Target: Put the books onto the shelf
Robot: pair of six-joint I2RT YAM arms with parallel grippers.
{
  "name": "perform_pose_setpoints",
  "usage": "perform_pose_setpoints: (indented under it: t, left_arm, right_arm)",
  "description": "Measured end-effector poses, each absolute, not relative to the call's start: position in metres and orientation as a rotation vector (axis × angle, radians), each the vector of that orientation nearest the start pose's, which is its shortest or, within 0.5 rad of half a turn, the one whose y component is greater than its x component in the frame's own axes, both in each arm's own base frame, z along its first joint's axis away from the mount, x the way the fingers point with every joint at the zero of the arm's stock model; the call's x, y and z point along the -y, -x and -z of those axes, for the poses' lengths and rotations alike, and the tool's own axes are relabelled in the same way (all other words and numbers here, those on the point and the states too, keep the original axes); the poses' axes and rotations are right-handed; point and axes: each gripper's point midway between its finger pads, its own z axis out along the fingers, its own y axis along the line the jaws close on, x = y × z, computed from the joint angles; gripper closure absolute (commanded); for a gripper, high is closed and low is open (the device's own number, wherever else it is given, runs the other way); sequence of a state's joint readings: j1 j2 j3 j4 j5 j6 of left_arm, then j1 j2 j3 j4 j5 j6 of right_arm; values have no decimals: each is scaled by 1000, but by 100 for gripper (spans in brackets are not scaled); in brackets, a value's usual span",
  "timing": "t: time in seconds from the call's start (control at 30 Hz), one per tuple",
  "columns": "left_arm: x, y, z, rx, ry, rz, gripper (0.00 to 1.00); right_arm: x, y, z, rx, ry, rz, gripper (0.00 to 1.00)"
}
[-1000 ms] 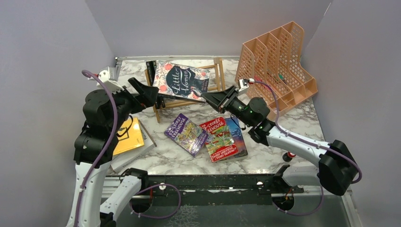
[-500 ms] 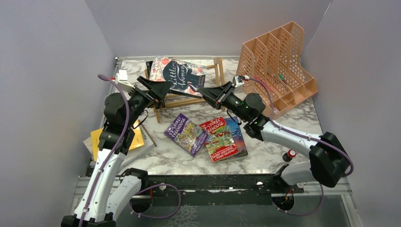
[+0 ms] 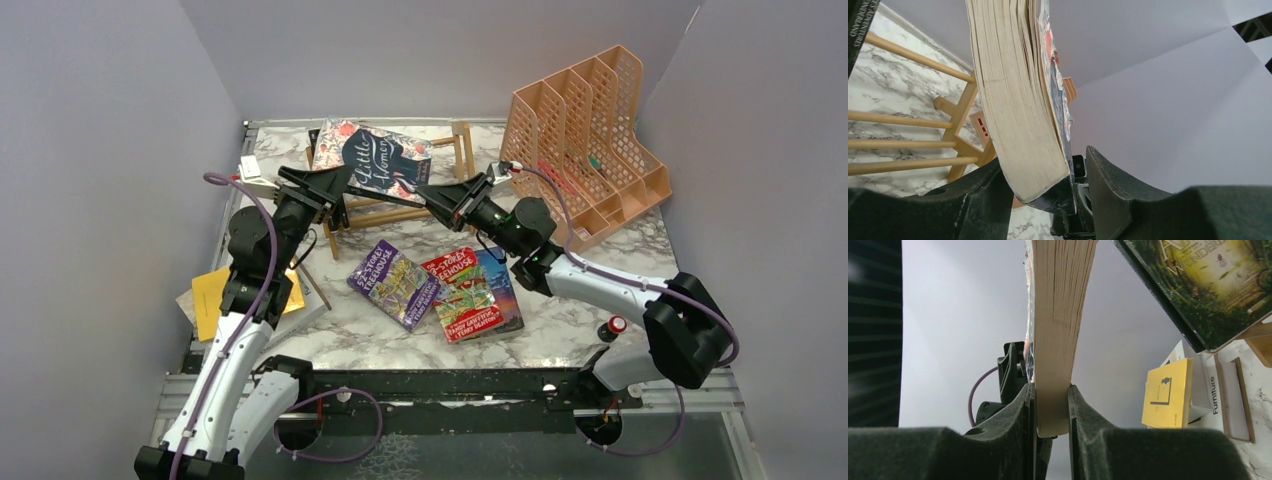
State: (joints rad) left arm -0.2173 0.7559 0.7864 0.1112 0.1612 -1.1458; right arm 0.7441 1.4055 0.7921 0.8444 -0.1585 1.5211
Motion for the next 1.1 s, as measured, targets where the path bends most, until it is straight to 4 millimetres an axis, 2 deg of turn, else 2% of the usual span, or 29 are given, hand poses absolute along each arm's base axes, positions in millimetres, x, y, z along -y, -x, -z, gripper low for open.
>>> perform_pose_setpoints:
  t: [0.1,0.23,0.27,0.47,0.53,0.63,0.73,0.83,0.9,1.1]
  left_arm:
    - [129,-298,-366,-1453,616,1217,61]
    - [128,-309,-357,-1461,659,1201,92]
    - [127,-310,-357,-1456,669,1207,100]
    - [127,-311,-360,-1444,642,1178,100]
    - [125,-313,-358,-1473,620,1122,100]
    - [118,-322,-359,-1539,590,986,100]
    - [112,-339,-365,-1637,540,837,100]
    - [113,-354,-371,-1716,461,737,100]
    - [115,-363,-367,-1774,403,682,100]
    - [115,-382,-330,-1991,300,529,100]
  right_arm:
    - [-356,-285,-326,-1616,-484,-1935,99]
    - [-359,-288,-318,-1637,-496,-1928,98]
    - [-359,-289,-316,-1645,-501,-1923,93]
    - [-360,-290,-311,-1661,-512,-1920,49]
    - [-359,-288,-307,-1682,-501,-1904,40]
    - [-353,-281,-301,-1722,-475,-1848,36]
    - [-336,-271,-296,-1735,-444,-1753,36]
    - [-317,-270,-290,-1755,-445,-1608,36]
    - [-303,-271,-286,-1765,-446,-1500,37]
    - [-269,-274,-271,-1795,-423,-1235,38]
